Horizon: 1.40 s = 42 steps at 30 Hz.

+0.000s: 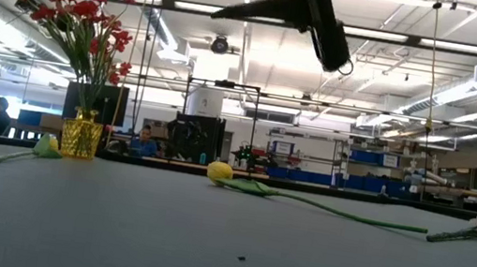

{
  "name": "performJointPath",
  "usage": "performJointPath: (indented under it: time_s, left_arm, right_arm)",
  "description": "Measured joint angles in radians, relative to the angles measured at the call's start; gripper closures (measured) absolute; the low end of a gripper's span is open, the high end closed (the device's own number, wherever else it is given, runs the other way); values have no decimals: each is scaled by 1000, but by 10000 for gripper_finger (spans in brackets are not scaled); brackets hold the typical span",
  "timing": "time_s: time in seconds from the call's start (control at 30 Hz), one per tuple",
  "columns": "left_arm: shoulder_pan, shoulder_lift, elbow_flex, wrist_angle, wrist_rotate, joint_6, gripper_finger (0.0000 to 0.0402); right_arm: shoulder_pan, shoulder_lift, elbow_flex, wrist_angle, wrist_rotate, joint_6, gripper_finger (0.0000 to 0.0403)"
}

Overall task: Sort flowers into vase by color
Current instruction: Put the top white flowers into the transparent vase

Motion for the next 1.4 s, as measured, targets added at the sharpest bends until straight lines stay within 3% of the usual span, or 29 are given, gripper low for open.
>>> performJointPath:
  time_s: [0.23, 0.4, 0.6, 0.83, 1.1, 1.23, 1.4]
  left_arm:
    - [0, 0, 102, -59, 1, 12, 212]
    - [0, 0, 187, -59, 2, 32, 211]
    - [0, -2, 283, -74, 0, 72, 211]
    - [0, 9, 191, -150, -10, -33, 211]
    - [2, 6, 183, -167, -17, -258, 210]
    - [10, 5, 207, -160, -16, -410, 193]
    - [51, 10, 206, -229, 81, -572, 155]
  right_arm:
    - [-28, -5, 113, -33, -13, -170, 188]
    - [-43, -43, 276, -40, -34, -393, 188]
    - [-58, -82, 439, -186, 6, -585, 188]
    - [-67, -81, 448, -335, 3, -560, 188]
    - [-75, -81, 448, -341, -30, -531, 188]
    - [-75, -81, 448, -352, -41, -540, 188]
    - [-75, -80, 449, -435, -46, -529, 188]
